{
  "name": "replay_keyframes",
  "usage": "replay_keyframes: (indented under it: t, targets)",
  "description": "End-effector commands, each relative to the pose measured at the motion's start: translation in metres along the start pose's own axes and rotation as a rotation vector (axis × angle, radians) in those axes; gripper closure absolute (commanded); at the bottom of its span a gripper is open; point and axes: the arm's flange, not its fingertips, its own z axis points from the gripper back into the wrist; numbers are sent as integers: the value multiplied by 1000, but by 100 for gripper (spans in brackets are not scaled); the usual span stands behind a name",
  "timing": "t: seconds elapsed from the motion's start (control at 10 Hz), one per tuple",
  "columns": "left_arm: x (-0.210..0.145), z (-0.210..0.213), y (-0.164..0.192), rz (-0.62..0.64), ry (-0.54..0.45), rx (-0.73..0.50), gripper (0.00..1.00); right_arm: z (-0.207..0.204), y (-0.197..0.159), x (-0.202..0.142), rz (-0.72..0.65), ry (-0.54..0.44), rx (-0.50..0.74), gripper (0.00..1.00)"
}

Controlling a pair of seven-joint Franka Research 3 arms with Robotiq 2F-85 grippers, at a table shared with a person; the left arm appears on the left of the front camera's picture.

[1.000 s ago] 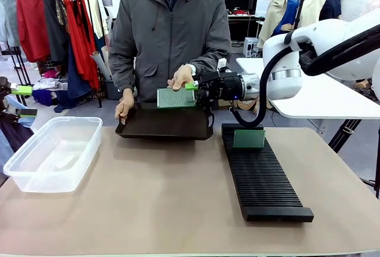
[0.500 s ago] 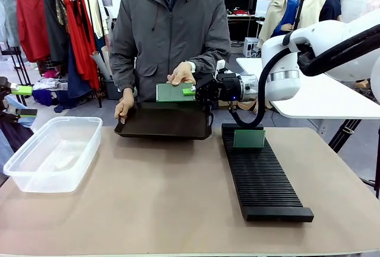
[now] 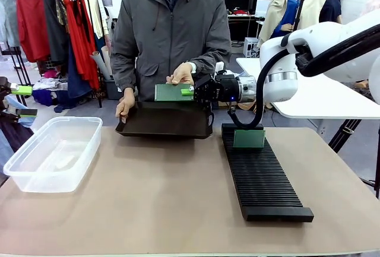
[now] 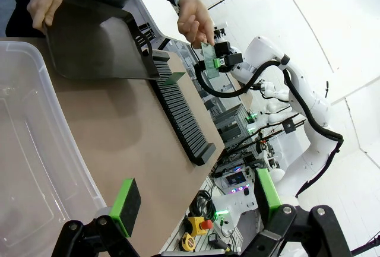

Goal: Sort PCBs into racks and boxes based on the side picked up.
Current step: Pick up the Blank PCB handed by the Human, then if the short side of the Blank PCB is picked up, insert it into the PCB Rack ; if the long side is picked up, place it in the Organizing box.

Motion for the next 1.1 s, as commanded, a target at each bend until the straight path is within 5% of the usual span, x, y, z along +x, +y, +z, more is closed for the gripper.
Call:
replay_keyframes:
  t: [0.0,1.0]
  targets:
    - [-1,1,-2,-1,2,-8,0,0,1,1,1,-3,5,100]
    - [-1,1,-2,-1,2,-8,0,0,1,1,1,-3,5,100]
